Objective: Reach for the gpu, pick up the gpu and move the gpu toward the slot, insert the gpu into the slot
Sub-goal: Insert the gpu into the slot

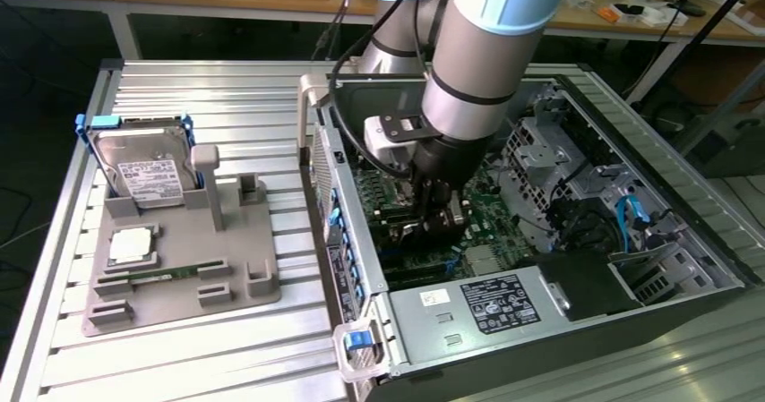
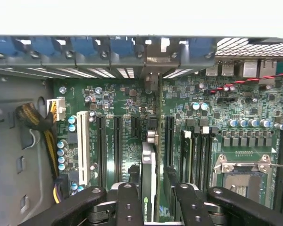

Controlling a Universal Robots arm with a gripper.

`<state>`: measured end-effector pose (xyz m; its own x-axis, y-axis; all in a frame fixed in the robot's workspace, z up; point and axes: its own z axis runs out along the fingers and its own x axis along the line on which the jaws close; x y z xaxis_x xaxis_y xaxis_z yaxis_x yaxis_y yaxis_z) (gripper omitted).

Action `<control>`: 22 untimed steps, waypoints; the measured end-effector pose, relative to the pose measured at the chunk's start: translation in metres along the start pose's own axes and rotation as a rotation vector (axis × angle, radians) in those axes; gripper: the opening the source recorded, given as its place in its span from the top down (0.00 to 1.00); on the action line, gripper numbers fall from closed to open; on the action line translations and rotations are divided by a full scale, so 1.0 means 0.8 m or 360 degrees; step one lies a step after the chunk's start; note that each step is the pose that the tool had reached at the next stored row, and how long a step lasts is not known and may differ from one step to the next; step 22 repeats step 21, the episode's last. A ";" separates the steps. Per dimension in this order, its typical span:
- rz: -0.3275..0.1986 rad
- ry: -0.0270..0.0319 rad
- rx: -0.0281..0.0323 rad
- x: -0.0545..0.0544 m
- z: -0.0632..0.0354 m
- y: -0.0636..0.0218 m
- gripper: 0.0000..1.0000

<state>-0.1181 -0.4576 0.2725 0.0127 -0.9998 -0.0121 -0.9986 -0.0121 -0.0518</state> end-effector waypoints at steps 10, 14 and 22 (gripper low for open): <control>0.0000 0.00070 0.00060 -0.002 -0.017 -0.001 0.86; 0.0000 0.00073 0.00061 -0.002 -0.017 -0.001 0.89; 0.0000 0.00074 0.00060 -0.002 -0.018 -0.001 0.89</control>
